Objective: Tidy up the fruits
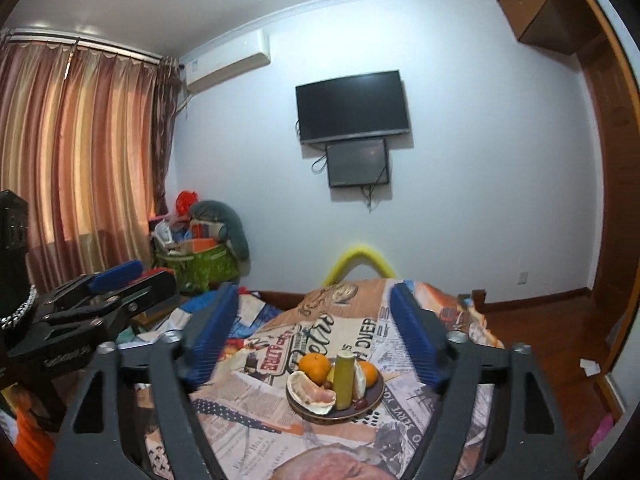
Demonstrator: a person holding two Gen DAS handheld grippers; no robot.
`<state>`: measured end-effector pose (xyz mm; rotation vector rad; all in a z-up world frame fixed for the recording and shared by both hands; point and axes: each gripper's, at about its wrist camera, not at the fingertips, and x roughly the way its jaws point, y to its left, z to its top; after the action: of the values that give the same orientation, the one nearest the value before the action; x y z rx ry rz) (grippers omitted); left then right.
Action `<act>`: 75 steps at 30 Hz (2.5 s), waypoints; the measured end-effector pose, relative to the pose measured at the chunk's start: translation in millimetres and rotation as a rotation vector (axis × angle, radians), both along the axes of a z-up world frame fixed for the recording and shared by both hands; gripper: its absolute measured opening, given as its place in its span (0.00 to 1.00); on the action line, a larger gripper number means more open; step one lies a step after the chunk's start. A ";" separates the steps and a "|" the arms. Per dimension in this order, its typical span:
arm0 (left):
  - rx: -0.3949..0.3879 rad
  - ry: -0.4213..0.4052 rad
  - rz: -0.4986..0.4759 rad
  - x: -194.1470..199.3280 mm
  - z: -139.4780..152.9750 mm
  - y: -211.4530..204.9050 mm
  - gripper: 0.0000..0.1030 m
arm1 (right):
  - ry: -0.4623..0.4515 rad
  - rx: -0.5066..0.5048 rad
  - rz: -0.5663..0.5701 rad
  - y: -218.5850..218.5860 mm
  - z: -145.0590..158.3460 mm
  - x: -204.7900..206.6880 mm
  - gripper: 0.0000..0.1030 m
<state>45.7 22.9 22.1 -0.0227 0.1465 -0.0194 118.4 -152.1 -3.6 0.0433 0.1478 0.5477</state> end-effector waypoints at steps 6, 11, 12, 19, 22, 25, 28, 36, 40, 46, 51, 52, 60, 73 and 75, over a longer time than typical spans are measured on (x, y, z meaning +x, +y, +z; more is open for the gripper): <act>-0.003 -0.011 0.016 -10.5 -0.7 0.8 0.96 | -0.013 -0.010 -0.040 4.4 -2.2 -1.0 0.97; -0.012 -0.013 0.011 -17.7 -3.3 -0.2 0.99 | -0.016 -0.003 -0.063 0.8 -4.1 -5.2 1.00; -0.013 -0.013 0.012 -17.6 -3.9 -0.3 0.99 | -0.014 -0.001 -0.063 0.8 -4.0 -4.9 1.00; -0.010 -0.013 0.010 -19.4 -4.0 -3.9 1.00 | -0.013 -0.005 -0.065 -4.3 -5.6 -13.4 1.00; -0.012 -0.010 0.005 -18.6 -5.9 -3.9 1.00 | -0.016 -0.011 -0.067 -5.2 -6.6 -15.7 1.00; -0.011 -0.005 0.002 -17.3 -7.0 -4.9 1.00 | -0.017 -0.014 -0.067 -5.3 -7.1 -17.9 1.00; -0.015 -0.001 -0.002 -15.6 -8.1 -4.0 1.00 | -0.018 -0.016 -0.069 -5.4 -7.0 -19.3 1.00; -0.017 -0.001 -0.004 -15.3 -8.0 -3.6 1.00 | -0.021 -0.015 -0.072 -5.8 -6.0 -20.6 1.00; -0.014 0.000 -0.006 -14.4 -7.8 -3.9 1.00 | -0.024 -0.013 -0.071 -6.1 -5.5 -20.0 1.00; -0.015 0.002 -0.008 -12.9 -8.1 -4.9 1.00 | -0.021 -0.012 -0.073 -7.0 -4.9 -20.1 1.00; -0.016 0.003 -0.009 -12.3 -8.3 -5.5 1.00 | -0.017 -0.007 -0.077 -8.9 -4.3 -20.3 1.00; -0.015 0.003 -0.010 -11.8 -8.8 -6.1 1.00 | -0.016 -0.006 -0.077 -8.8 -4.5 -20.5 1.00; -0.016 0.002 -0.012 -10.5 -9.5 -7.3 1.00 | -0.016 -0.005 -0.079 -9.7 -3.5 -20.5 1.00; -0.019 0.004 -0.024 -8.7 -9.1 -5.3 1.00 | -0.018 -0.004 -0.082 -10.3 -3.5 -20.3 1.00; -0.018 0.005 -0.023 -9.0 -9.0 -5.1 1.00 | -0.020 -0.005 -0.087 -11.3 -2.9 -20.0 1.00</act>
<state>36.6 17.8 13.1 -0.0394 0.1514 -0.0435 98.5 -163.4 -6.5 0.0394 0.1272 0.4610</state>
